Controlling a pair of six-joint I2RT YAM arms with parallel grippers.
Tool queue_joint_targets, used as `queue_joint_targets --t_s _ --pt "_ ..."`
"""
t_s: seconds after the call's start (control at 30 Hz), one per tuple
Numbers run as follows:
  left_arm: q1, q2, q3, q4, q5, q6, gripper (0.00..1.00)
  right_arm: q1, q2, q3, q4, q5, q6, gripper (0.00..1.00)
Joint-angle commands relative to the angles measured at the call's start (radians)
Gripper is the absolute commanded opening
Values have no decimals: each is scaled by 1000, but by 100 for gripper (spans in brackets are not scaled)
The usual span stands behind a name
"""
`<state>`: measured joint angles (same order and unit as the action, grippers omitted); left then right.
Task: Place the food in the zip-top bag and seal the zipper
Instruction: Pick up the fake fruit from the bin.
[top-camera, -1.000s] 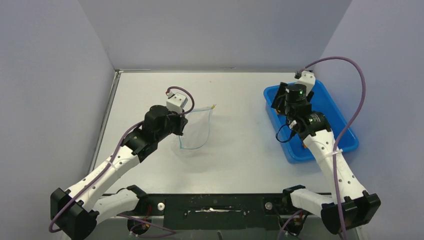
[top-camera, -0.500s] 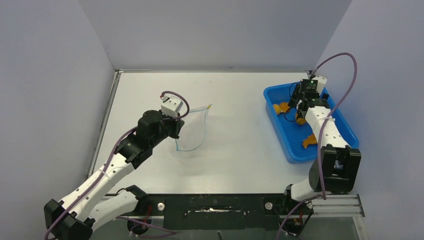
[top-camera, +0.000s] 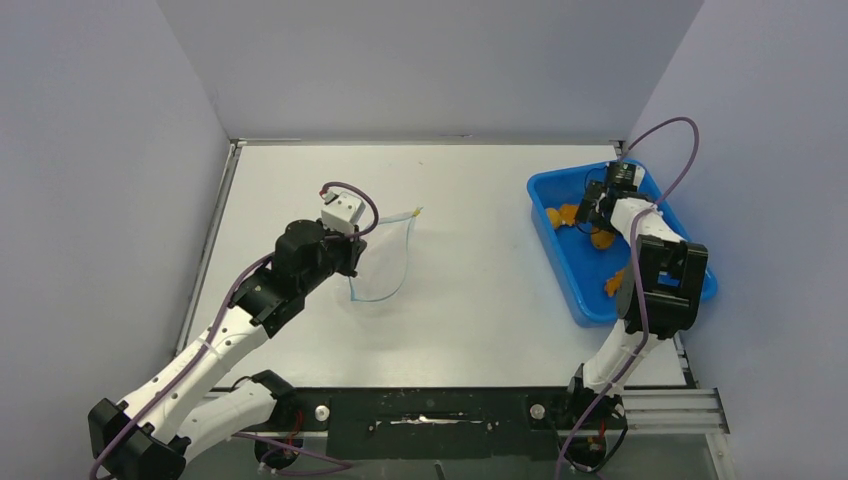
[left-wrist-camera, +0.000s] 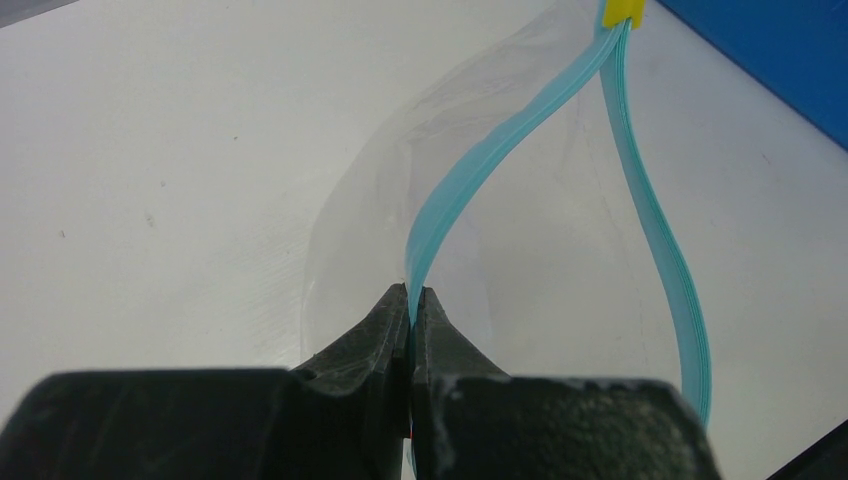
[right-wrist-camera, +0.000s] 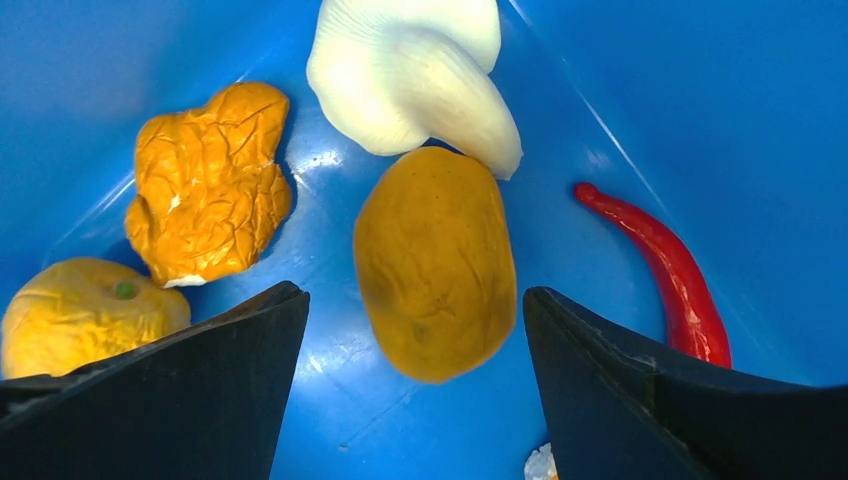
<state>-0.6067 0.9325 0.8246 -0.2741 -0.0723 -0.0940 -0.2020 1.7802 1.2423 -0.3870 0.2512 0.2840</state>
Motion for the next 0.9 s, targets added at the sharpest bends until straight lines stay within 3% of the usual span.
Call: queue_joint_targets --t_s 0.0,0.4,0.6,0.87 --pt "6 -12 7 37 12 11 0 -12 22 56 37 40 -17 79" --pt "11 -15 -2 36 28 20 0 16 15 52 5 151 -17 51" --pt "11 4 -2 38 12 4 0 31 -55 6 58 168 -17 48" --pt "11 32 -7 46 -1 -4 0 59 -131 -3 -2 146 20 43"
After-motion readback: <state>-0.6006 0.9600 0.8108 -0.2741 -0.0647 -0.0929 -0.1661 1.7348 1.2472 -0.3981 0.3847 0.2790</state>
